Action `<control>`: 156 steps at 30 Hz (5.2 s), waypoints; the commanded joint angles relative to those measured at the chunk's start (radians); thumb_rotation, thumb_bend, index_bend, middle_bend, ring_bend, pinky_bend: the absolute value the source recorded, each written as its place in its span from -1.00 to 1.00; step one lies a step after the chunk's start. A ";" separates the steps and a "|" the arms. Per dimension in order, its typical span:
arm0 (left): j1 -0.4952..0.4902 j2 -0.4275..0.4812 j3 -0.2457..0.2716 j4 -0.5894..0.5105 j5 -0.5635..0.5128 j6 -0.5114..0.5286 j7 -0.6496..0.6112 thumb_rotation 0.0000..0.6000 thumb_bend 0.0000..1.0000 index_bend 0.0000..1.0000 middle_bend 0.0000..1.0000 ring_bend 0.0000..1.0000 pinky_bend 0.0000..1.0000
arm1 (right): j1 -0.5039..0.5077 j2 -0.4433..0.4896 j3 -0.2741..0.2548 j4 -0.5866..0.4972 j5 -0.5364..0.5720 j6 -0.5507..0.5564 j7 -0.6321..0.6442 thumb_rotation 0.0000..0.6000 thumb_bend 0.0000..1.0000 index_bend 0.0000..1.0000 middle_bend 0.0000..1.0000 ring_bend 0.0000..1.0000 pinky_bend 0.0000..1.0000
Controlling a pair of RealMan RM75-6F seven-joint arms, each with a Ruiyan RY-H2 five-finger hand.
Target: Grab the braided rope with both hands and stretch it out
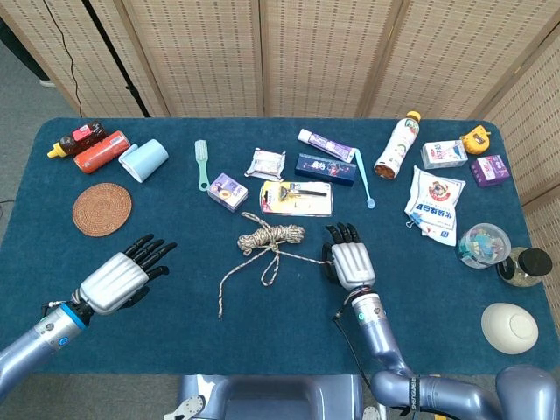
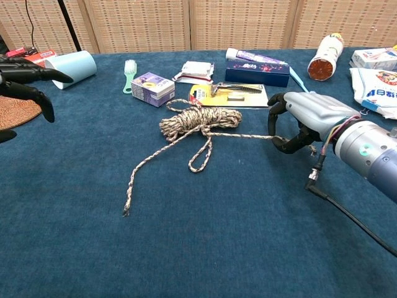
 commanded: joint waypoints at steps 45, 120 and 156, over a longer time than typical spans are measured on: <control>-0.251 -0.482 0.076 0.492 0.052 0.007 -0.187 1.00 -0.38 -0.13 -1.00 -1.00 -1.00 | -0.001 -0.023 0.021 0.088 0.038 -0.048 0.026 1.00 0.02 0.32 -0.73 -1.00 -1.00; -0.326 -0.616 0.121 0.564 -0.095 -0.043 -0.148 1.00 -0.42 0.06 -1.00 -1.00 -1.00 | 0.005 -0.044 0.036 0.137 0.027 -0.076 0.072 1.00 0.02 0.34 -0.70 -1.00 -1.00; -0.318 -0.583 0.122 0.535 -0.116 -0.018 -0.173 1.00 -0.34 0.25 -1.00 -1.00 -1.00 | 0.007 -0.037 0.040 0.115 0.026 -0.078 0.072 1.00 0.03 0.37 -0.67 -1.00 -1.00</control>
